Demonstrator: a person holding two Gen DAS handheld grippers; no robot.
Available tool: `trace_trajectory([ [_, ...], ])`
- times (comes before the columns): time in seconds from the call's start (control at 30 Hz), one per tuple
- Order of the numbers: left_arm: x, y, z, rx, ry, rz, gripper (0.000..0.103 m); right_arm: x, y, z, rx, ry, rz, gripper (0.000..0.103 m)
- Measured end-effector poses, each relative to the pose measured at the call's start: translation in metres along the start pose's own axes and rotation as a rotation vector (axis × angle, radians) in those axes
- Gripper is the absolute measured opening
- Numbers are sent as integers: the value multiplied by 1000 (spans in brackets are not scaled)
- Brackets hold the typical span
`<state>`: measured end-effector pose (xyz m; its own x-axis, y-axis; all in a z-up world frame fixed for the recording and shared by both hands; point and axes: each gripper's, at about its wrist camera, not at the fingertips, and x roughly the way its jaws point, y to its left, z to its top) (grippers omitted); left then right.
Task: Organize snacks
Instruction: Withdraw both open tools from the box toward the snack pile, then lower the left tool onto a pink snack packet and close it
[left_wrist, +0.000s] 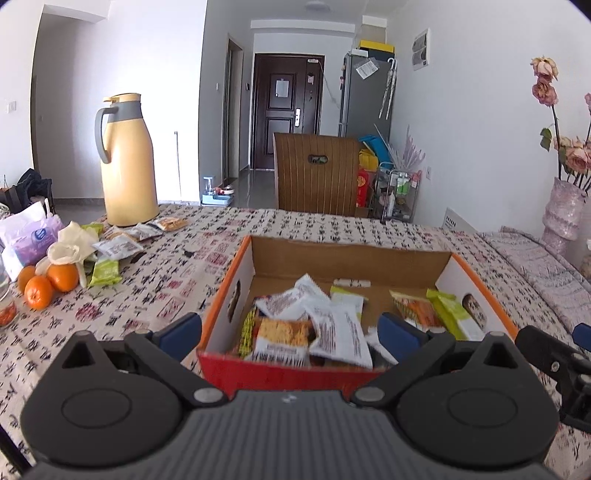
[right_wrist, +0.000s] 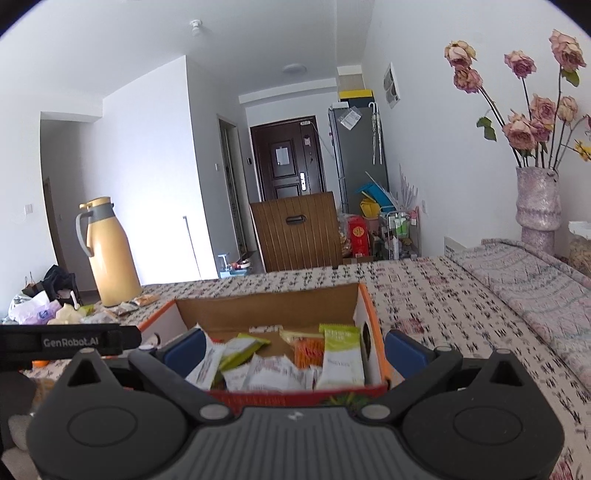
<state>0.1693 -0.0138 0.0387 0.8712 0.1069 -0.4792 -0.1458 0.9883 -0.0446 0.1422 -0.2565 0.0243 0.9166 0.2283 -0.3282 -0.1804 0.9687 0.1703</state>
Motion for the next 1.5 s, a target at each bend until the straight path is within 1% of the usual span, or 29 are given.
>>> trace_trajectory([
  [0.13,-8,2,-12,1,29,-4,103,-13,-3,-10,3,18,-4,103],
  [0.37,-15,-1,-39,25,103,-19,103,-30,-8,-33,10,60,-11,103],
  [0.8,-6,-28,-87,99,262,-46,103,-38,-28,-78,33,170,-46,103],
  [0.97,-3,-38,-93,122,285,-45,103,-39,-36,-87,49,191,-58,103],
  [1.13,5,-45,-102,132,322,-14,103,-38,-40,-89,58,202,-62,103],
  [1.37,3,-44,-105,131,305,-16,103,-36,-42,-92,62,213,-62,103],
  [1.43,3,-41,-105,117,311,-33,101,-36,-41,-93,60,216,-61,103],
  [1.5,2,-39,-104,111,309,-52,94,-35,-40,-94,57,218,-60,103],
])
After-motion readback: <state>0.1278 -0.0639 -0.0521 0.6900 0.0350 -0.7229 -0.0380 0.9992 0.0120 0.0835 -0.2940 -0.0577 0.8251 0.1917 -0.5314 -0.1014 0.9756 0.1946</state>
